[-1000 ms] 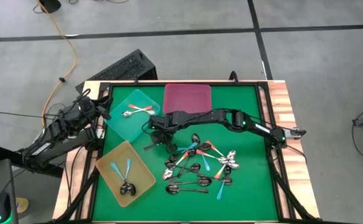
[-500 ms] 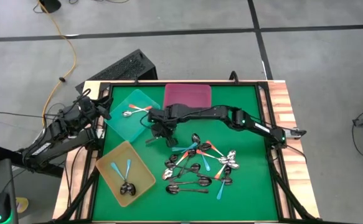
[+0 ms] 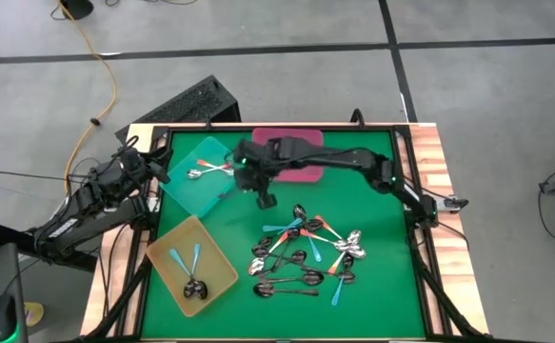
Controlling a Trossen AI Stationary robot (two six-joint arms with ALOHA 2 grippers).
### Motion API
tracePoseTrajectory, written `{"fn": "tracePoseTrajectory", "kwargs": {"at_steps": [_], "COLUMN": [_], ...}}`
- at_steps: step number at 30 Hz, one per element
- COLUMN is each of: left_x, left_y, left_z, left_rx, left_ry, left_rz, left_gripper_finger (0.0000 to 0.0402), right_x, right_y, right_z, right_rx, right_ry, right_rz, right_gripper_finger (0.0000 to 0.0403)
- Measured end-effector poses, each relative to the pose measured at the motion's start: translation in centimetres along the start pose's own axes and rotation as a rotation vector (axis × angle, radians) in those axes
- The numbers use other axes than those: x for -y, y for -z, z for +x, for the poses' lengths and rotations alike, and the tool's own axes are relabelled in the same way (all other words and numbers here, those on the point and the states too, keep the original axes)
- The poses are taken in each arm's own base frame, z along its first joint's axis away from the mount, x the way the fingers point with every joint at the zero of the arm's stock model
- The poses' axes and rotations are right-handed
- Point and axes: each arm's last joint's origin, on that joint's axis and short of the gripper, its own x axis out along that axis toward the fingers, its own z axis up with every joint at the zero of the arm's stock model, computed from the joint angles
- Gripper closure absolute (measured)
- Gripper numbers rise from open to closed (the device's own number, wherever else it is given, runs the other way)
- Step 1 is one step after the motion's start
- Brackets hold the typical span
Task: Sort silverware by color (type)
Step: Put the black spoon into the pink bin
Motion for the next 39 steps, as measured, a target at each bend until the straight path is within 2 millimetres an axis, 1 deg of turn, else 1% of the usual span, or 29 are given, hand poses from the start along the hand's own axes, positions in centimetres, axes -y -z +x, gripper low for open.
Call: {"fn": "tracePoseTrajectory", "kwargs": {"at_steps": [5,8,10,13,18,20,22,26,29,32,36,39], "left_x": [0.0,0.0,0.0,0.0,0.0,0.0,0.0,0.0,0.0,0.0,0.0,0.0], "left_y": [0.0,0.0,0.0,0.0,0.0,0.0,0.0,0.0,0.0,0.0,0.0,0.0], "left_z": [0.0,0.0,0.0,0.0,0.0,0.0,0.0,0.0,0.0,0.0,0.0,0.0], "left_rx": [0.0,0.0,0.0,0.0,0.001,0.001,0.0,0.001,0.001,0.001,0.002,0.003], "left_ry": [0.0,0.001,0.0,0.0,0.0,0.0,0.0,0.0,0.0,-0.001,-0.004,-0.004], "left_rz": [0.0,0.0,0.0,0.0,0.0,0.0,0.0,0.0,0.0,0.0,0.0,0.0], "left_gripper_finger": [0.0243,0.0243,0.0243,0.0243,0.0243,0.0243,0.0243,0.0243,0.0243,0.0243,0.0243,0.0243], "right_x": [2.2,3.9,5.0,6.7,9.6,10.5,11.2,11.8,11.6,11.0,9.8,8.8], "right_y": [0.6,1.4,2.2,3.5,6.3,7.4,8.8,11.1,12.9,14.4,15.3,15.8], "right_z": [-4.4,-7.0,-8.6,-10.1,-11.1,-10.8,-10.0,-7.0,-4.7,-2.3,0.4,1.8], "right_rx": [0.019,0.04,0.028,0.026,-0.019,-0.045,-0.086,-0.144,-0.192,-0.225,-0.225,-0.232], "right_ry": [0.113,0.172,0.209,0.249,0.284,0.286,0.275,0.249,0.219,0.195,0.179,0.16], "right_rz": [0.029,0.056,0.084,0.127,0.245,0.281,0.309,0.349,0.384,0.383,0.36,0.317], "right_gripper_finger": [0.0397,0.0397,0.0397,0.0397,0.0396,0.0396,0.0396,0.0396,0.0396,0.0396,0.0396,0.0396]}}
